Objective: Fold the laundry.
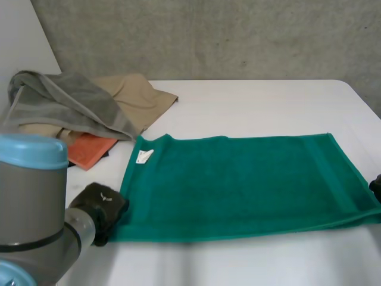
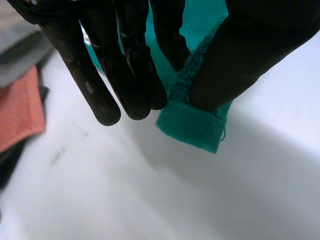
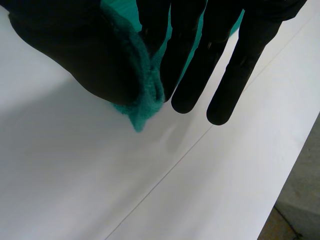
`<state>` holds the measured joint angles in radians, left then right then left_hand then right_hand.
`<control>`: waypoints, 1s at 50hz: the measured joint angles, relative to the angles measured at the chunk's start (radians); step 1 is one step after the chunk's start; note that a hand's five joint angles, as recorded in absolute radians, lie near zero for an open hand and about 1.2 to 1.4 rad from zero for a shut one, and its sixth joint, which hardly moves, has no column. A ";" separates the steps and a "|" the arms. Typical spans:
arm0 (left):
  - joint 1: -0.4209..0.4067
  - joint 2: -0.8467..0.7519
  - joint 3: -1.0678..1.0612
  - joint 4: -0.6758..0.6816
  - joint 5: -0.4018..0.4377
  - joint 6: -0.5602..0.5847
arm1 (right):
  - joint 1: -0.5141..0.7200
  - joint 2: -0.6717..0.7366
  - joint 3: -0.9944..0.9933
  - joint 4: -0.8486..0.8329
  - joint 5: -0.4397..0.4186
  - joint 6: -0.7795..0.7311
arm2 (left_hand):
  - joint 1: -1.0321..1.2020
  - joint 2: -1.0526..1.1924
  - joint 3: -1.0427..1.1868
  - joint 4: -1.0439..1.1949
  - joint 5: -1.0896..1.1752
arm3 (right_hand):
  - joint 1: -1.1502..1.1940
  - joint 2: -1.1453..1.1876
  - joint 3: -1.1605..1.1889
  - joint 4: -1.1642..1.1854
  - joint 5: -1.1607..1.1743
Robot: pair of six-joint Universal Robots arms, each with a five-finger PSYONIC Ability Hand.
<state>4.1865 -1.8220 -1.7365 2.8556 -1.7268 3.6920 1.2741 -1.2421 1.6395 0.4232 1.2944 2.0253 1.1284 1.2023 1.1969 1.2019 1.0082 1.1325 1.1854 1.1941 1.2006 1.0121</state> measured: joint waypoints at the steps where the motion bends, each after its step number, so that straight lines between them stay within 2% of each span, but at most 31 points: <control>1: -0.001 -0.015 0.026 0.011 0.000 0.000 | 0.008 0.002 -0.006 -0.019 -0.002 0.018 | 0.000 0.000 0.000 0.000 0.000 | 0.000 0.000 0.000 0.000 0.002; 6: -0.002 -0.131 0.173 0.097 -0.004 -0.005 | 0.069 0.057 -0.071 -0.162 -0.002 0.139 | 0.000 0.000 0.000 0.000 0.000 | 0.000 0.000 0.000 0.000 0.004; 13: 0.003 -0.336 0.412 0.244 -0.023 -0.012 | 0.170 0.238 -0.253 -0.381 0.033 0.292 | 0.000 0.000 0.000 0.000 0.000 | 0.000 0.000 0.000 0.000 0.007; 22: 0.011 -0.553 0.647 0.456 -0.047 0.030 | 0.250 0.437 -0.483 -0.568 0.110 0.341 | 0.000 0.000 0.000 0.000 0.000 | 0.000 0.000 0.000 0.000 0.007; 26: 0.013 -0.619 0.704 0.489 -0.046 0.077 | 0.269 0.496 -0.543 -0.611 0.119 0.341 | 0.000 0.000 0.000 0.000 0.000 | 0.000 0.000 0.000 0.000 0.007; 27: 0.013 -0.632 0.713 0.494 -0.046 0.087 | 0.274 0.511 -0.558 -0.617 0.122 0.341 | 0.000 0.000 0.000 0.000 0.000 | -0.017 -0.028 -0.030 -0.032 -0.023; 30: 0.013 -0.666 0.731 0.512 -0.045 0.113 | 0.289 0.556 -0.599 -0.627 0.135 0.341 | -0.032 -0.054 -0.041 -0.042 -0.038 | -0.454 -0.476 -0.466 -0.469 -0.470; 31: 0.013 -0.671 0.733 0.516 -0.045 0.117 | 0.293 0.566 -0.608 -0.628 0.142 0.340 | -0.126 -0.160 -0.139 -0.141 -0.130 | -0.494 -0.536 -0.525 -0.528 -0.511; 32: 0.012 -0.676 0.734 0.525 -0.046 0.123 | 0.298 0.577 -0.619 -0.628 0.153 0.341 | -0.285 -0.305 -0.299 -0.284 -0.271 | -0.736 -0.783 -0.770 -0.774 -0.787; 34: 0.010 -0.678 0.733 0.542 -0.048 0.128 | 0.308 0.592 -0.635 -0.629 0.180 0.342 | -0.674 -0.643 -0.608 -0.621 -0.607 | -0.891 -0.940 -0.944 -0.948 -0.941; 35: 0.009 -0.673 0.732 0.550 -0.049 0.128 | 0.311 0.594 -0.639 -0.629 0.190 0.344 | -0.826 -0.802 -0.770 -0.786 -0.769 | -0.899 -0.956 -0.959 -0.962 -0.953; 36: 0.008 -0.671 0.731 0.553 -0.050 0.128 | 0.313 0.594 -0.641 -0.629 0.195 0.346 | -0.826 -0.802 -0.770 -0.786 -0.769 | -0.901 -0.965 -0.971 -0.974 -0.962; 37: 0.006 -0.652 0.727 0.568 -0.053 0.128 | 0.318 0.590 -0.645 -0.629 0.214 0.354 | -0.929 -0.954 -0.937 -0.953 -0.924 | -0.901 -0.969 -0.978 -0.982 -0.964; 43: 0.001 -0.530 0.678 0.626 -0.058 0.121 | 0.321 0.502 -0.625 -0.622 0.238 0.427 | -0.933 -0.996 -0.986 -0.998 -0.959 | -0.901 -0.970 -0.979 -0.987 -0.964; 48: -0.005 -0.418 0.587 0.665 -0.055 0.119 | 0.310 0.385 -0.559 -0.596 0.181 0.483 | -0.933 -0.996 -0.986 -0.998 -0.959 | -0.901 -0.970 -0.979 -0.987 -0.964; 50: -0.009 -0.370 0.527 0.674 -0.051 0.119 | 0.289 0.320 -0.505 -0.562 0.124 0.497 | -0.933 -0.996 -0.986 -0.998 -0.959 | -0.901 -0.970 -0.979 -0.987 -0.964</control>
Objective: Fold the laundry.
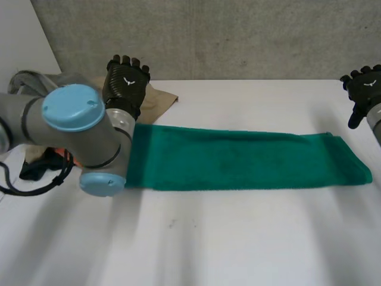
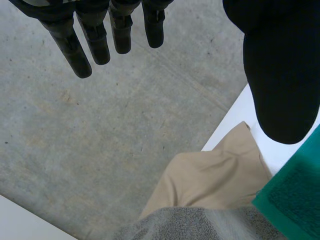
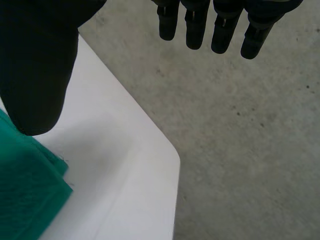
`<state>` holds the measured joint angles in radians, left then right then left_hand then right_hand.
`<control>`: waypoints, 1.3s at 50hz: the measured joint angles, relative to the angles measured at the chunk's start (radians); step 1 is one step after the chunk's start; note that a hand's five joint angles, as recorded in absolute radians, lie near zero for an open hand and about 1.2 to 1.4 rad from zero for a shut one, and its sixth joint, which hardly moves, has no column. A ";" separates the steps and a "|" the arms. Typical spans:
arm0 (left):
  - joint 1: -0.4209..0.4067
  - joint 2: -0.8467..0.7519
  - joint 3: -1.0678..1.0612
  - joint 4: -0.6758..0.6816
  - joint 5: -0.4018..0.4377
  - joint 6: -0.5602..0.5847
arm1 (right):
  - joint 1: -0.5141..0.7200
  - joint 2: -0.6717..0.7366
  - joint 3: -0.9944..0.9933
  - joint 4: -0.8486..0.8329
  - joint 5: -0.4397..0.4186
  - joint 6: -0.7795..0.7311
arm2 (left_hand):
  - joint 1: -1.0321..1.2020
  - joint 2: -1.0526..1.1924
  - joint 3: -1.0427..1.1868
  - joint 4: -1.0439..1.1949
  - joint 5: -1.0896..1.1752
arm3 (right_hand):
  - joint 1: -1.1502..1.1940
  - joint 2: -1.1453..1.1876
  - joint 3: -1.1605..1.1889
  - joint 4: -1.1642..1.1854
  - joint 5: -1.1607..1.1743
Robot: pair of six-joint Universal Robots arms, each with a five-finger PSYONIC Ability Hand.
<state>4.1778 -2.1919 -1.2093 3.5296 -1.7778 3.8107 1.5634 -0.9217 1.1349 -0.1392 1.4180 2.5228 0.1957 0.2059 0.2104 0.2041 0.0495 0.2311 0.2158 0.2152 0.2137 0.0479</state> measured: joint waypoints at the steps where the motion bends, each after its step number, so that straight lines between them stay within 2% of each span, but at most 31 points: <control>1: -0.001 0.005 -0.007 0.000 0.001 0.000 | -0.002 -0.005 0.005 0.003 -0.005 0.001 | 0.000 0.000 0.000 0.000 0.000 | 0.000 0.000 0.000 0.000 0.000; 6: -0.021 0.046 -0.127 -0.001 0.015 -0.001 | -0.064 -0.083 0.123 0.100 -0.107 0.003 | 0.000 0.000 0.000 0.000 0.000 | 0.004 0.004 0.005 0.004 0.004; 12: -0.035 0.049 -0.226 -0.006 0.025 -0.012 | -0.151 -0.106 0.254 0.156 -0.203 -0.014 | 0.000 0.000 0.000 0.000 0.000 | 0.088 0.105 0.112 0.113 0.111; 21: -0.039 0.051 -0.267 -0.006 0.029 -0.096 | -0.220 -0.019 0.329 0.069 -0.279 -0.098 | 0.000 0.000 0.000 0.000 0.000 | 0.146 0.151 0.170 0.171 0.172; 22: -0.039 0.052 -0.267 -0.006 0.029 -0.105 | -0.221 -0.007 0.327 0.054 -0.279 -0.104 | 0.000 0.000 0.000 0.000 0.000 | 0.272 0.276 0.298 0.297 0.300; 23: -0.039 0.053 -0.267 -0.006 0.029 -0.108 | -0.222 -0.001 0.325 0.046 -0.279 -0.106 | 0.000 0.000 0.000 0.000 0.000 | 0.314 0.297 0.318 0.318 0.320; 24: -0.039 0.054 -0.266 -0.006 0.029 -0.117 | -0.223 0.017 0.317 0.025 -0.278 -0.111 | 0.000 0.000 0.000 0.000 0.000 | 0.607 0.612 0.601 0.598 0.594; 27: -0.040 0.060 -0.265 -0.006 0.029 -0.127 | -0.227 0.043 0.295 -0.003 -0.269 -0.114 | 0.000 0.000 0.000 0.000 0.000 | 0.885 0.929 0.920 0.921 0.894; 31: -0.040 0.069 -0.266 -0.006 0.029 -0.130 | -0.240 0.057 0.274 -0.013 -0.254 -0.114 | 0.000 0.000 0.000 0.000 0.000 | 0.887 0.961 0.966 0.973 0.922; 34: -0.040 0.099 -0.273 -0.006 0.028 -0.130 | -0.293 0.056 0.248 -0.023 -0.199 -0.139 | 0.000 0.000 0.000 0.000 0.000 | 0.887 0.961 0.970 0.982 0.922; 39: -0.036 0.148 -0.301 -0.006 0.029 -0.128 | -0.345 0.012 0.229 -0.033 -0.121 -0.232 | 0.000 0.000 0.000 0.000 0.000 | 0.887 0.961 0.970 0.982 0.922; 43: -0.034 0.175 -0.323 -0.006 0.029 -0.128 | -0.338 -0.026 0.230 -0.041 -0.108 -0.283 | 0.000 0.000 0.000 0.000 0.000 | 0.887 0.961 0.970 0.982 0.929; 46: -0.033 0.190 -0.338 -0.006 0.029 -0.128 | -0.281 -0.059 0.238 -0.054 -0.128 -0.288 | 0.000 0.000 0.000 0.000 0.000 | 0.887 0.961 0.973 0.983 0.935; 49: -0.034 0.197 -0.346 -0.005 0.027 -0.128 | -0.173 -0.094 0.255 -0.082 -0.169 -0.256 | 0.000 0.000 0.000 0.000 0.000 | 0.887 0.961 0.974 0.983 0.936; 56: -0.038 0.202 -0.350 -0.004 0.021 -0.129 | 0.153 -0.148 0.316 -0.218 -0.291 -0.177 | 0.000 0.000 0.000 0.000 0.000 | 0.887 0.961 0.975 0.984 0.938; 60: -0.038 0.204 -0.351 -0.003 0.021 -0.130 | 0.325 -0.127 0.331 -0.286 -0.354 -0.169 | 0.000 0.000 0.000 0.000 0.000 | 0.887 0.961 0.975 0.985 0.938; 65: -0.038 0.203 -0.348 0.000 0.022 -0.130 | 0.511 -0.022 0.321 -0.337 -0.419 -0.194 | 0.000 0.000 0.000 0.000 0.000 | 0.887 0.961 0.975 0.985 0.938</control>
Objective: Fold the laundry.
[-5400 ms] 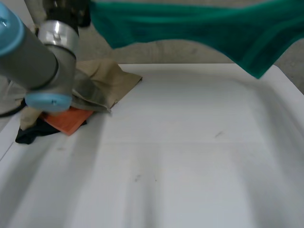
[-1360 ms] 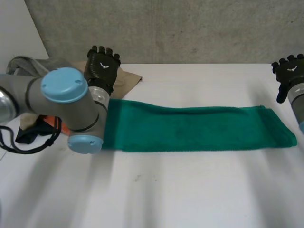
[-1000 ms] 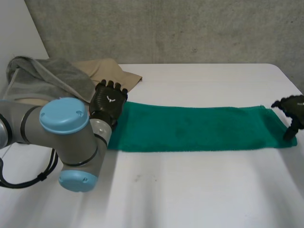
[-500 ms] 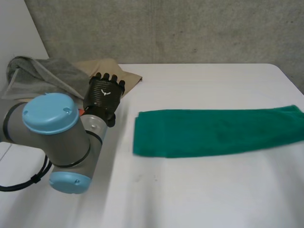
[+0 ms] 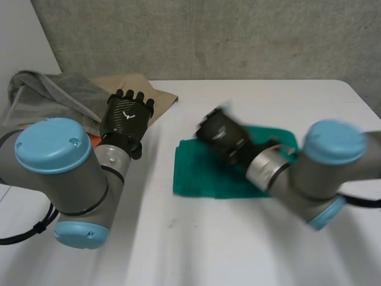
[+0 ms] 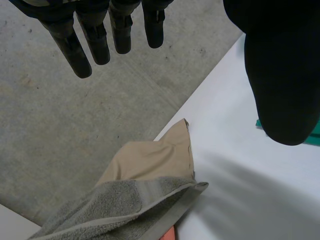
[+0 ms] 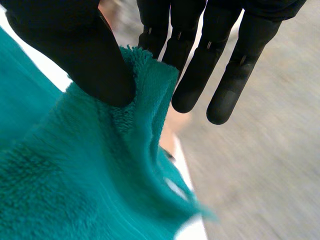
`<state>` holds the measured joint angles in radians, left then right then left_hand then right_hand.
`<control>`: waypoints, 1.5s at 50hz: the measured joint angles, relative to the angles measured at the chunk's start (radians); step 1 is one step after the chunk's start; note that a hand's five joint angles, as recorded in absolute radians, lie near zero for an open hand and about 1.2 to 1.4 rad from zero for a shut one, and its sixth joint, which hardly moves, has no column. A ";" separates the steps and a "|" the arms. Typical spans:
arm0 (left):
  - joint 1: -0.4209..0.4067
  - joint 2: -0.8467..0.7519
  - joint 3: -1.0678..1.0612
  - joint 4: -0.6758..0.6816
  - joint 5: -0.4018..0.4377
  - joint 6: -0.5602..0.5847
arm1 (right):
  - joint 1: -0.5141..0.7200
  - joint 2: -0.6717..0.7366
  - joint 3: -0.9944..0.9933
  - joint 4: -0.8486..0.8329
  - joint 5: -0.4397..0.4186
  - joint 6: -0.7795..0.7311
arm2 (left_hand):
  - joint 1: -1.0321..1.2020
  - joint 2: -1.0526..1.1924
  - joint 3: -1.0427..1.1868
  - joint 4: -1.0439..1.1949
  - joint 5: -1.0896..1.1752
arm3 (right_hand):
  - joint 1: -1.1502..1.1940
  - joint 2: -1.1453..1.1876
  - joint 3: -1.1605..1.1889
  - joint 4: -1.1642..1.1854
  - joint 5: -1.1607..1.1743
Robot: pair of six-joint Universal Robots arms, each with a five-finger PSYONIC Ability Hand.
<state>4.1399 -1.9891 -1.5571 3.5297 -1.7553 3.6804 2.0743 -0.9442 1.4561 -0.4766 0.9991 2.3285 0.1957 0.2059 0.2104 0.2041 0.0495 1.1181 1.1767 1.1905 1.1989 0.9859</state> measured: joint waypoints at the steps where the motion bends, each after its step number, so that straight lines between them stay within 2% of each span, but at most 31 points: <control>1: 0.000 -0.002 0.002 0.000 0.000 0.000 | 0.027 0.028 -0.005 -0.003 -0.006 -0.011 | 0.000 0.000 0.000 0.000 0.000 | 0.000 0.000 0.000 0.000 0.000; 3: 0.000 -0.005 0.006 0.001 0.000 0.000 | 0.066 0.076 -0.016 -0.003 -0.008 -0.034 | 0.000 0.000 0.000 0.000 0.000 | 0.000 0.000 0.000 0.000 0.000; 4: 0.000 -0.007 0.010 0.002 0.001 -0.001 | 0.083 0.099 -0.020 -0.002 -0.001 -0.049 | 0.000 0.000 0.000 0.000 0.000 | -0.107 -0.121 -0.121 -0.121 -0.100; 7: -0.001 -0.014 0.023 0.002 0.001 -0.005 | 0.099 0.115 -0.015 0.005 0.053 -0.067 | 0.000 0.000 0.000 0.000 0.000 | -0.628 -0.676 -0.671 -0.675 -0.671; 10: -0.007 -0.022 0.043 0.003 0.002 -0.013 | 0.065 0.052 0.022 0.010 0.131 -0.022 | 0.000 0.000 0.000 0.000 0.000 | -0.846 -0.905 -0.912 -0.923 -0.886; 12: -0.019 -0.028 0.062 0.003 0.003 -0.021 | 0.010 -0.027 0.066 0.013 0.183 0.053 | 0.000 0.000 0.000 0.000 0.000 | -0.887 -0.959 -0.975 -0.981 -0.938; 15: -0.041 -0.038 0.090 0.003 0.003 -0.030 | -0.072 -0.123 0.126 0.023 0.220 0.172 | 0.000 0.000 0.000 0.000 0.000 | -0.887 -0.962 -0.977 -0.986 -0.938; 20: -0.088 -0.069 0.148 0.003 0.005 -0.037 | -0.210 -0.213 0.223 0.077 0.232 0.325 | 0.000 0.000 0.000 0.000 0.000 | -0.887 -0.962 -0.977 -0.986 -0.938; 26: -0.130 -0.104 0.186 0.003 0.005 -0.038 | -0.327 -0.179 0.278 0.137 0.227 0.272 | 0.000 0.000 0.000 0.000 0.000 | -0.847 -0.895 -0.908 -0.917 -0.871; 30: -0.150 -0.120 0.192 0.003 0.005 -0.037 | -0.386 -0.104 0.283 0.174 0.233 0.118 | 0.000 0.000 0.000 0.000 0.000 | -0.521 -0.583 -0.596 -0.621 -0.579; 32: -0.154 -0.123 0.190 0.002 0.005 -0.037 | -0.400 -0.080 0.274 0.190 0.236 0.068 | 0.000 0.000 0.000 0.000 0.000 | -0.239 -0.234 -0.258 -0.288 -0.259; 34: -0.157 -0.123 0.185 0.001 0.004 -0.037 | -0.410 -0.063 0.258 0.206 0.237 0.039 | 0.000 0.000 0.000 0.000 0.000 | -0.211 -0.061 -0.064 -0.073 -0.054; 38: -0.156 -0.117 0.173 -0.002 0.003 -0.038 | -0.413 -0.069 0.228 0.222 0.241 0.055 | 0.000 0.000 0.000 0.000 0.000 | -0.213 -0.052 -0.005 -0.006 -0.006; 43: -0.145 -0.083 0.151 -0.005 0.000 -0.039 | -0.359 -0.150 0.152 0.227 0.240 0.145 | 0.000 0.000 0.000 0.000 0.000 | -0.213 -0.036 -0.002 -0.002 0.007; 47: -0.125 -0.042 0.126 -0.006 -0.002 -0.040 | -0.250 -0.185 0.078 0.227 0.232 0.198 | 0.000 0.000 0.000 0.000 0.000 | -0.213 -0.036 -0.002 -0.002 0.015; 53: -0.085 0.010 0.076 -0.006 -0.004 -0.043 | -0.027 -0.102 -0.022 0.228 0.208 0.212 | 0.000 0.000 0.000 0.000 0.000 | -0.213 -0.034 -0.002 -0.002 0.019; 58: -0.068 0.028 0.037 -0.006 -0.003 -0.043 | 0.102 0.003 -0.065 0.231 0.186 0.199 | 0.000 0.000 0.000 0.000 0.000 | -0.213 -0.034 -0.002 -0.001 0.019; 61: -0.061 0.029 0.024 -0.005 -0.001 -0.045 | 0.139 0.044 -0.079 0.233 0.178 0.205 | 0.000 0.000 0.000 0.000 0.000 | -0.147 -0.065 -0.073 -0.069 -0.027; 63: -0.060 0.028 0.024 -0.005 0.000 -0.047 | 0.145 0.048 -0.080 0.234 0.174 0.220 | 0.000 0.000 0.000 0.000 0.000 | -0.298 -0.250 -0.257 -0.243 -0.199; 64: -0.059 0.026 0.027 -0.003 0.001 -0.051 | 0.144 0.045 -0.080 0.235 0.170 0.246 | 0.000 0.000 0.000 0.000 0.000 | -0.298 -0.250 -0.257 -0.243 -0.199; 65: -0.058 0.025 0.032 -0.002 0.001 -0.055 | 0.141 0.040 -0.079 0.235 0.167 0.266 | 0.000 0.000 0.000 0.000 0.000 | -0.583 -0.596 -0.596 -0.603 -0.575; 66: -0.058 0.022 0.042 -0.001 0.002 -0.062 | 0.130 0.028 -0.076 0.235 0.167 0.300 | 0.000 0.000 0.000 0.000 0.000 | -0.724 -0.766 -0.765 -0.759 -0.736; 68: -0.059 0.017 0.064 0.001 0.003 -0.076 | 0.103 0.000 -0.068 0.234 0.167 0.366 | 0.000 0.000 0.000 0.000 0.000 | -0.836 -0.891 -0.897 -0.907 -0.885; 75: -0.085 -0.039 0.195 0.001 0.028 -0.158 | -0.044 -0.164 -0.019 0.245 0.238 0.661 | 0.000 0.000 0.000 0.000 0.000 | -0.869 -0.945 -0.965 -0.977 -0.938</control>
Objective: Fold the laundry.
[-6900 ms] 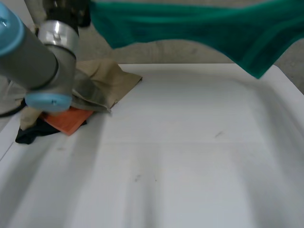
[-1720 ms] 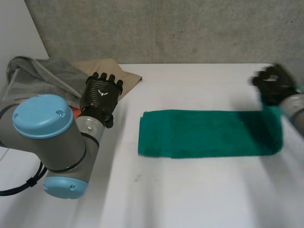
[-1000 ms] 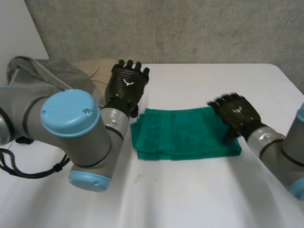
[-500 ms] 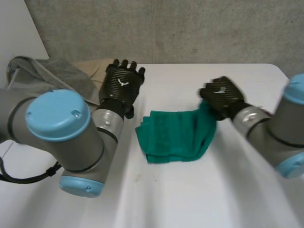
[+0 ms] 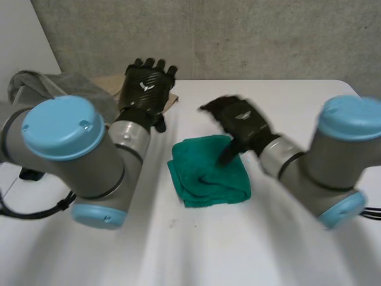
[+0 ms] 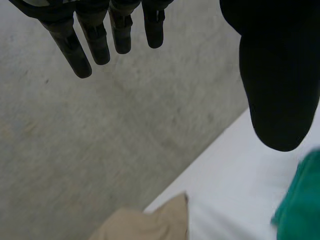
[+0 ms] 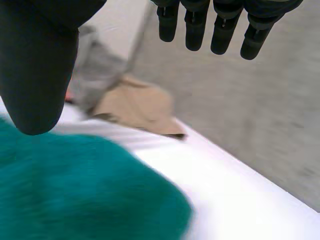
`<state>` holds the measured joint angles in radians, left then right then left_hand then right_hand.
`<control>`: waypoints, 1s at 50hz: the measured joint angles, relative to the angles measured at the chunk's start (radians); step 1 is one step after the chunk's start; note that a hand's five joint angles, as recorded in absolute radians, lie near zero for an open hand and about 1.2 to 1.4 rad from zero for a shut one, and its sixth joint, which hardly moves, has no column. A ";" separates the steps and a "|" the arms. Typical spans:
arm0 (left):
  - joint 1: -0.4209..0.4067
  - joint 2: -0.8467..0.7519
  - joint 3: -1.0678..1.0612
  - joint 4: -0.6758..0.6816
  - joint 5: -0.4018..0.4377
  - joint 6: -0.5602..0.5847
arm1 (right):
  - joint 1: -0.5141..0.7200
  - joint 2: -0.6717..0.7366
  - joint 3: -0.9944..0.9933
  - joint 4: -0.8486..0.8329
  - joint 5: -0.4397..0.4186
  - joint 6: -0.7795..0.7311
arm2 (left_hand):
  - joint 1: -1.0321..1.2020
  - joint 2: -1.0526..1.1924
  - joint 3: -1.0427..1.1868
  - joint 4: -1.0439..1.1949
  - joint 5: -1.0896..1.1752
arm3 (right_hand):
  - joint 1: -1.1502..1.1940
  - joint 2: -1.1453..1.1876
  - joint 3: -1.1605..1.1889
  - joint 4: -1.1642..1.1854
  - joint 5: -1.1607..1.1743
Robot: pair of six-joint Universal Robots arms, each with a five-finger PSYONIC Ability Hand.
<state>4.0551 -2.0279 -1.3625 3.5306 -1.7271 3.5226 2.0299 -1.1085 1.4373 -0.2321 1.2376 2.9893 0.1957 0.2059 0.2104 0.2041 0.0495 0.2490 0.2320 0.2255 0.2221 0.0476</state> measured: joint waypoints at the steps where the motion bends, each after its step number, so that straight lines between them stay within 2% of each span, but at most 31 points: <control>1: -0.005 -0.008 0.013 -0.001 0.006 -0.008 | -0.012 -0.012 0.004 0.004 0.009 0.021 | 0.000 0.000 0.000 0.000 0.000 | 0.000 0.000 0.000 0.000 0.000; 5: -0.050 -0.096 0.113 -0.016 0.056 -0.072 | -0.086 -0.053 0.018 0.065 0.066 0.108 | 0.001 0.000 0.000 0.000 0.000 | 0.000 0.000 0.000 -0.001 0.000; 10: -0.093 -0.214 0.200 -0.077 0.078 -0.114 | -0.107 0.011 -0.023 0.146 0.067 0.112 | 0.004 0.002 0.000 0.002 0.000 | 0.000 0.000 0.000 -0.001 0.000; 16: -0.115 -0.311 0.248 -0.186 0.053 -0.122 | -0.098 0.134 -0.100 0.209 0.022 0.101 | 0.004 0.002 0.000 0.002 0.000 | 0.000 0.000 0.000 -0.001 0.000; 22: -0.113 -0.345 0.251 -0.291 0.001 -0.113 | -0.092 0.233 -0.155 0.236 -0.004 0.094 | 0.004 0.002 0.000 0.002 0.000 | 0.000 0.000 0.000 -0.001 0.000; 28: -0.105 -0.350 0.242 -0.367 -0.037 -0.095 | -0.078 0.287 -0.180 0.243 0.005 0.039 | 0.004 0.002 0.000 0.002 0.000 | 0.000 0.000 0.000 -0.001 0.000; 33: -0.102 -0.347 0.237 -0.422 -0.046 -0.061 | -0.060 0.294 -0.186 0.250 0.068 -0.085 | 0.000 0.000 0.000 0.000 0.000 | 0.000 0.000 0.001 0.001 0.001; 38: -0.102 -0.328 0.235 -0.429 -0.039 -0.046 | -0.047 0.258 -0.166 0.249 0.106 -0.142 | 0.000 0.000 0.000 0.000 0.000 | 0.000 0.001 0.002 0.002 0.004; 45: -0.088 -0.209 0.234 -0.402 0.024 -0.043 | -0.047 0.129 -0.074 0.229 0.165 -0.119 | 0.000 0.000 0.000 0.000 0.000 | 0.000 0.000 0.002 0.001 0.004; 50: -0.045 -0.111 0.226 -0.384 0.172 -0.052 | -0.071 0.061 0.032 0.195 0.194 -0.016 | 0.000 0.000 0.000 0.000 0.000 | 0.000 0.000 0.001 0.001 0.004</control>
<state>4.0103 -2.1388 -1.1367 3.1467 -1.5546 3.4707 1.9591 -1.0472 1.4690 -0.0373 1.4320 2.9728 0.1958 0.2059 0.2104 0.2041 0.0493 0.2490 0.2321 0.2267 0.2233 0.0514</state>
